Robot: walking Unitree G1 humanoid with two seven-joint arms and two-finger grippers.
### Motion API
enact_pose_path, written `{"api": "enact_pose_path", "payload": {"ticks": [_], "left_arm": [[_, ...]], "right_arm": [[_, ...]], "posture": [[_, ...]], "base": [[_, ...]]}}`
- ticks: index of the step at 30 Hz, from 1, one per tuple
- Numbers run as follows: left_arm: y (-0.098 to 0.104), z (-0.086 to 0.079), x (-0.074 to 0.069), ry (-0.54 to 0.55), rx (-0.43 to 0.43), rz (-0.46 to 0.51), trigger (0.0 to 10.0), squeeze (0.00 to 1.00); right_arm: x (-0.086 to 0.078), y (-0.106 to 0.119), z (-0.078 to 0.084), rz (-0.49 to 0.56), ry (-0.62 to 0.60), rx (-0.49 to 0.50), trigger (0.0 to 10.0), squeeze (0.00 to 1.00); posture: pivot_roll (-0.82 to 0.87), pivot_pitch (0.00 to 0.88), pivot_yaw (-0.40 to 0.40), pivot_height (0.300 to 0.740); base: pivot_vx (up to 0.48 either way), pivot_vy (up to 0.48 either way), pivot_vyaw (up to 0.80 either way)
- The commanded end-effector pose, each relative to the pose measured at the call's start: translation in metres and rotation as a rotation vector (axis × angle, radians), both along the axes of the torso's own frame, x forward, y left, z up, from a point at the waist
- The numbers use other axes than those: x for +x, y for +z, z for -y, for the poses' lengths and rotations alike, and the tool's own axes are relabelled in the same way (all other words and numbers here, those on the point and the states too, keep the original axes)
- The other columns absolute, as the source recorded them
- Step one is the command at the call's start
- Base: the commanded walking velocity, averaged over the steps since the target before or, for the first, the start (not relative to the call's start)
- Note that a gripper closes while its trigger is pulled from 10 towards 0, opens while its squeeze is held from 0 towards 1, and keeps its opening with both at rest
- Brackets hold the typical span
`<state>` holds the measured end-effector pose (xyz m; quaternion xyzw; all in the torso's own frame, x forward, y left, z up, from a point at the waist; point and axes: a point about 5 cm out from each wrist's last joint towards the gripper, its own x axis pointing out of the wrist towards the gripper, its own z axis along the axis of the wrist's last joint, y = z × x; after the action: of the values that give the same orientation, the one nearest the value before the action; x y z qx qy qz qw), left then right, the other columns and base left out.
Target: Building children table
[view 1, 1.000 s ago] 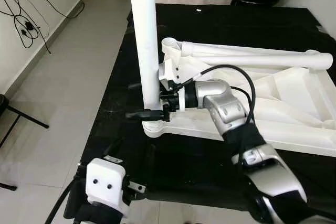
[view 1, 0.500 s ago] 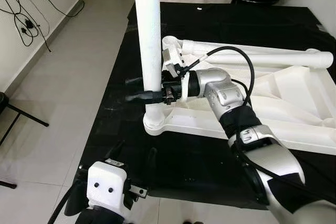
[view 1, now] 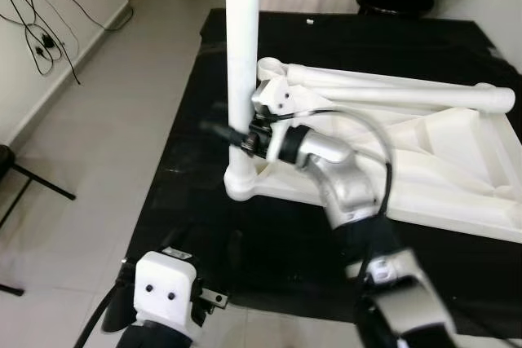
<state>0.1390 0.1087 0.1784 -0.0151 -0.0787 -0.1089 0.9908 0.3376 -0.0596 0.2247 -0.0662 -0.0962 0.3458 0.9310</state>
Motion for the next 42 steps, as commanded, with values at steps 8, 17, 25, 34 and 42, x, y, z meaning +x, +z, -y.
{"api": "enact_pose_path", "payload": {"ticks": [8,17,25,34,42], "left_arm": [[-0.002,-0.003,0.004,-0.011,0.012,-0.008,10.0,0.00],[-0.001,-0.004,0.005,-0.001,0.010,-0.005,10.0,0.00],[-0.001,-0.004,0.006,0.000,0.010,-0.001,10.0,0.00],[0.002,-0.001,0.002,0.005,0.006,-0.002,10.0,0.00],[0.003,0.000,-0.005,0.005,0.005,-0.017,10.0,0.00]], "right_arm": [[-0.012,-0.028,-0.013,-0.105,-0.131,-0.051,0.0,0.00],[-0.027,-0.007,-0.033,-0.090,0.082,-0.015,10.0,0.41],[-0.029,0.017,-0.028,0.007,0.516,-0.053,10.0,1.00],[-0.008,0.029,-0.017,0.019,0.849,-0.221,10.0,0.00],[0.001,0.043,-0.018,-0.014,0.988,-0.206,0.0,0.00]], "posture": [[0.08,0.184,-0.028,0.740],[0.09,0.183,-0.029,0.740],[0.10,0.186,-0.043,0.740],[0.13,0.213,-0.055,0.740],[0.15,0.244,-0.058,0.740]], "base": [[0.000,0.000,0.00],[0.000,0.000,0.00],[0.000,0.000,0.00],[0.000,0.000,0.00],[0.000,0.000,0.00]]}}
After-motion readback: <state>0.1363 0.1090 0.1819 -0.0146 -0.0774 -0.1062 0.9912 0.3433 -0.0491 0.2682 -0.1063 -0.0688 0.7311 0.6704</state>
